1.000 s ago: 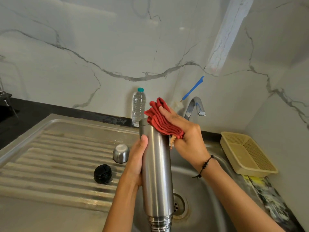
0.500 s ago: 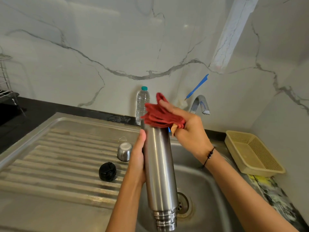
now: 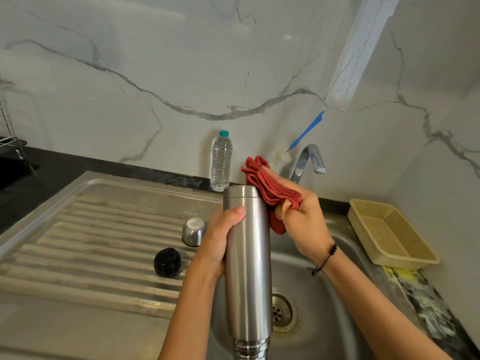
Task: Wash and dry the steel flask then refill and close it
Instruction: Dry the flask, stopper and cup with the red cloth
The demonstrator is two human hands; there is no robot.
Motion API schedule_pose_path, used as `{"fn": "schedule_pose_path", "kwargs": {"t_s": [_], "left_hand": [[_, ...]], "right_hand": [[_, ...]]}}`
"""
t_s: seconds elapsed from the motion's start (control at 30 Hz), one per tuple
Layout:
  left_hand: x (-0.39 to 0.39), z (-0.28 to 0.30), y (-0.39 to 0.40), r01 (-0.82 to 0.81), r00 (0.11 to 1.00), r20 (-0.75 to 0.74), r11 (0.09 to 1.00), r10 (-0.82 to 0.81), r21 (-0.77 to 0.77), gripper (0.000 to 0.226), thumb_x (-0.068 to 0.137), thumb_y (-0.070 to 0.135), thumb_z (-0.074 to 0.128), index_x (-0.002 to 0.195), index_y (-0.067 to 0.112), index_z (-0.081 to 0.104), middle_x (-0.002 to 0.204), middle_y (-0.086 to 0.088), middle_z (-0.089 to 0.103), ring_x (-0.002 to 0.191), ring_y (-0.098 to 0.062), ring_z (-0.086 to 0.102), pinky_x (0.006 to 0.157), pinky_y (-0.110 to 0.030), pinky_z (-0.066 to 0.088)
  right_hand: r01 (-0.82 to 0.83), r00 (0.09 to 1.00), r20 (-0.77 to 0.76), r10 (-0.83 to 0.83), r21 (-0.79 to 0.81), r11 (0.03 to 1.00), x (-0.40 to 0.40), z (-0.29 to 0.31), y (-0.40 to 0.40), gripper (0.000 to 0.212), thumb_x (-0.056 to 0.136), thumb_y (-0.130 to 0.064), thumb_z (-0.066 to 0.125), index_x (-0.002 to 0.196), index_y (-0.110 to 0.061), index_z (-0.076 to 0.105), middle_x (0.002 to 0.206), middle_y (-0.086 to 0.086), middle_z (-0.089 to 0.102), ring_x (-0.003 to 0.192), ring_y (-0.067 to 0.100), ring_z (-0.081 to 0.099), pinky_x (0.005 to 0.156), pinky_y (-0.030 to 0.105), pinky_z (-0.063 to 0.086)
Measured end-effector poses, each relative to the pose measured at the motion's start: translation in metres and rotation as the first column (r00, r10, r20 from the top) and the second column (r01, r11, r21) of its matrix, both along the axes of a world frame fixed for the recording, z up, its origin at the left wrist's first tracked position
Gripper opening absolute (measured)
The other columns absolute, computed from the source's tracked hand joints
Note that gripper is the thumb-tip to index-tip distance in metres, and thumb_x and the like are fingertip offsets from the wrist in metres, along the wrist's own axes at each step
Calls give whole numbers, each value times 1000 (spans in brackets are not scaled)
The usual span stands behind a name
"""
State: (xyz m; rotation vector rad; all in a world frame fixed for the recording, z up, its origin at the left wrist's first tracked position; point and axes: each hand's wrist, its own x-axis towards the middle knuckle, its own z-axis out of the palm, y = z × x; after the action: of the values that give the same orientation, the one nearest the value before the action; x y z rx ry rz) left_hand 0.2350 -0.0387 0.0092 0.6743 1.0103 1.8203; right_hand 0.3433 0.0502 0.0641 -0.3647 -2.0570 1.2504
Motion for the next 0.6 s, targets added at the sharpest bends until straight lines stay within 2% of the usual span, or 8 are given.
{"fn": "schedule_pose_path", "kwargs": {"t_s": [0.07, 0.17, 0.23, 0.3, 0.43, 0.47, 0.53, 0.6], "left_hand": [[2, 0, 1, 15, 1000, -11, 1000, -15, -8, 50, 49, 45, 68, 80, 8, 75, 77, -16, 70, 64, -21, 66, 60, -29, 54], [7, 4, 1, 28, 1000, 14, 1000, -28, -5, 23, 59, 36, 67, 66, 18, 78, 68, -5, 72, 60, -13, 67, 56, -24, 55], [8, 5, 4, -33, 999, 28, 999, 33, 4, 25, 61, 35, 66, 73, 15, 77, 68, -3, 72, 60, -11, 68, 55, -23, 54], [9, 6, 8, -128, 992, 5, 992, 127, 24, 37, 62, 35, 70, 90, 11, 70, 73, -3, 72, 65, -13, 68, 59, -26, 55], [9, 8, 11, -276, 961, 8, 961, 276, -12, 9, 91, 22, 57, 90, 14, 61, 67, 7, 69, 62, -5, 65, 61, -23, 52], [8, 7, 11, -283, 959, 21, 959, 284, -28, 14, 94, 23, 53, 92, 13, 61, 69, 6, 70, 65, -6, 65, 64, -23, 53], [9, 7, 11, -266, 959, 86, 962, 271, -65, 29, 93, 31, 51, 102, 7, 65, 85, -4, 71, 78, -16, 66, 78, -34, 53], [11, 11, 10, -222, 958, 162, 970, 237, -100, 40, 92, 40, 49, 103, 6, 69, 90, -11, 72, 83, -22, 66, 83, -39, 52]], "right_hand": [[0, 1000, 2, 0, -30, 1000, 1, -1, 1, 72, 76, 30, 20, 135, -9, 36, 64, -30, 58, 55, -12, 53, 57, 2, 37], [35, 999, 23, -34, -43, 998, 1, -1, 7, 71, 78, 29, 21, 133, -11, 42, 63, -31, 56, 57, -13, 52, 60, 4, 35], [72, 997, 34, -70, -73, 995, -1, 1, 12, 71, 77, 28, 26, 128, -15, 51, 76, -27, 62, 66, -12, 55, 66, 5, 38], [100, 995, 15, -99, -126, 987, -2, 5, 14, 74, 74, 29, 27, 124, -18, 55, 101, -15, 67, 87, -4, 61, 81, 13, 44], [104, 986, -101, -129, -224, 969, -4, 16, 18, 81, 66, 32, 26, 123, -17, 56, 106, -9, 69, 104, 4, 62, 93, 22, 47], [93, 985, -119, -122, -224, 970, -3, 19, 17, 81, 66, 32, 26, 123, -17, 56, 108, -8, 68, 108, 6, 61, 95, 24, 47], [64, 991, -108, -83, -171, 983, -1, 22, 13, 76, 71, 31, 28, 125, -14, 54, 118, -5, 64, 112, 7, 58, 98, 28, 45], [26, 999, -40, -26, -15, 1000, 1, 22, 3, 63, 77, 20, 36, 127, -13, 53, 128, -1, 58, 119, 7, 53, 104, 28, 40]]}}
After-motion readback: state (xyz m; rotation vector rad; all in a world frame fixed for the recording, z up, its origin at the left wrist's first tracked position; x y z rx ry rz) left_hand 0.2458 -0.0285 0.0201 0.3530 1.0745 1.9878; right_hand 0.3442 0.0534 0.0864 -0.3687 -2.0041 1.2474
